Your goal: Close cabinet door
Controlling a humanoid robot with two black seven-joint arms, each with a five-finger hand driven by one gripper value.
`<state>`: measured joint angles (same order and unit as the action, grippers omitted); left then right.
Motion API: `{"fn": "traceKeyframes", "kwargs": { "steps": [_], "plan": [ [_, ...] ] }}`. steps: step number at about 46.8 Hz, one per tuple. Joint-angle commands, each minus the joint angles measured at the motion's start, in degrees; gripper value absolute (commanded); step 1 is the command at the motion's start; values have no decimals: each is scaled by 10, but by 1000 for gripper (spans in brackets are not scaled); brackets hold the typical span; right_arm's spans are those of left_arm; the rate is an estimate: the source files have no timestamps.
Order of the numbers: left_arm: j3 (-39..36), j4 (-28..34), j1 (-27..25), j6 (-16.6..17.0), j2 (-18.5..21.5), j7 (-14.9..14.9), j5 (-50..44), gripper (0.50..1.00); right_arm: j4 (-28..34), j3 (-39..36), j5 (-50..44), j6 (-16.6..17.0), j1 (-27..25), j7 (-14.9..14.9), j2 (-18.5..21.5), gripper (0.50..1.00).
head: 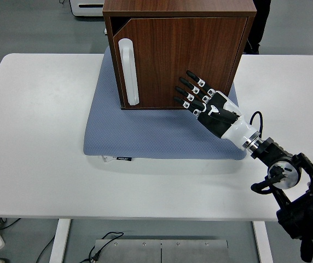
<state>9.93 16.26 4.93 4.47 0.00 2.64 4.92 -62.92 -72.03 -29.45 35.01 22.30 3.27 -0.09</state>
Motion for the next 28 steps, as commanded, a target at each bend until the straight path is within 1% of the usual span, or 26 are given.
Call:
{"fn": "traceKeyframes", "kwargs": {
  "steps": [1, 10, 28],
  "plan": [
    [0, 0, 0, 0, 0, 0, 0, 1000, -14, -3, 0, 0, -12, 0, -16, 1000],
    [0, -1, 0, 0, 0, 0, 0, 1000, -43, -20, 0, 0, -45, 0, -47, 1000],
    [0, 0, 0, -1, 0, 0, 0, 1000, -96, -97, 1, 0, -115, 0, -83, 1000]
  ]
}}
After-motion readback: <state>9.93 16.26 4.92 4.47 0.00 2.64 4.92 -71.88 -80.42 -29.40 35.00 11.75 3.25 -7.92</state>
